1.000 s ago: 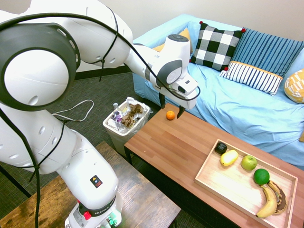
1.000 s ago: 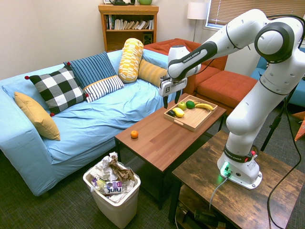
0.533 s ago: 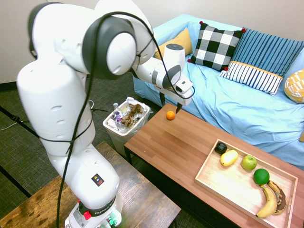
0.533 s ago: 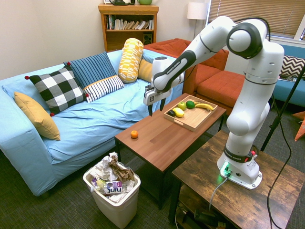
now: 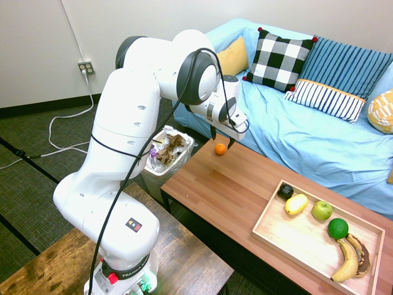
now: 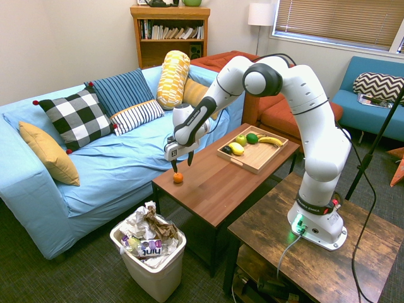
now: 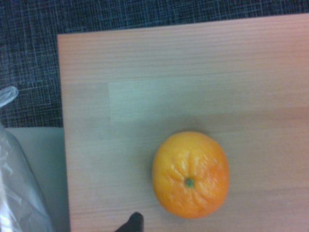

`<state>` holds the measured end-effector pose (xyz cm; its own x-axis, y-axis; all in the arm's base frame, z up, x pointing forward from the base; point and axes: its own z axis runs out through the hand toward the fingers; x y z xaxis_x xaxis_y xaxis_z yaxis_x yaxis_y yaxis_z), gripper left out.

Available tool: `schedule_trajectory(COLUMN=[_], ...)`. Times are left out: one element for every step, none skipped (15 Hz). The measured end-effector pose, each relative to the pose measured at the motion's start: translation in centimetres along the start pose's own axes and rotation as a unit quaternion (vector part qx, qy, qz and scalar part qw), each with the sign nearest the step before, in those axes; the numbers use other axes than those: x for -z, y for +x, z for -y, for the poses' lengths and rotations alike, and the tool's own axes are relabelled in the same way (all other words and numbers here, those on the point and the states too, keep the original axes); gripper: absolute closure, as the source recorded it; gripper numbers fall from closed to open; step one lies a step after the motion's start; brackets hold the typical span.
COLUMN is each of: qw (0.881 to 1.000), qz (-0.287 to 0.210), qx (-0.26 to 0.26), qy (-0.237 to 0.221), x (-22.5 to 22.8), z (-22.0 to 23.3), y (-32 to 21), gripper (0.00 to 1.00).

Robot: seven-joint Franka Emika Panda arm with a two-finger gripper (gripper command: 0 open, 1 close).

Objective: Put the tangerine in the tray

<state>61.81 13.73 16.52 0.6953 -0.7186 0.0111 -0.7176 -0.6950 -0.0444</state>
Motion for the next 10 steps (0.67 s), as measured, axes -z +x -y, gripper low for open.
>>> schedule_trajectory(qw=[1.0, 1.0, 1.0, 1.0, 1.0, 1.0, 1.0, 1.0, 1.0, 1.0], qz=[0.001, 0.002, 0.003, 0.003, 0.004, 0.005, 0.006, 0.007, 0.008, 0.008], qx=[0.0, -0.002, -0.003, -0.004, -0.005, -0.006, -0.008, -0.01, -0.012, -0.012], qy=[-0.005, -0.01, -0.015, -0.019, -0.022, -0.023, -0.023, -0.023, -0.024, -0.024], x=[-1.0, -2.0, -3.2, -4.2, -5.1, -5.8, -6.4, -6.8, -7.0, -7.1], z=[0.5, 0.9, 1.2, 1.3, 1.4, 1.6, 1.7, 1.9, 1.9, 2.1], y=[0.0, 0.1, 0.1, 0.3, 0.4, 0.6, 0.7, 0.8, 0.8, 0.8], gripper=[0.0, 0.0, 0.0, 0.0, 0.0, 1.0, 1.0, 1.0, 1.0, 1.0])
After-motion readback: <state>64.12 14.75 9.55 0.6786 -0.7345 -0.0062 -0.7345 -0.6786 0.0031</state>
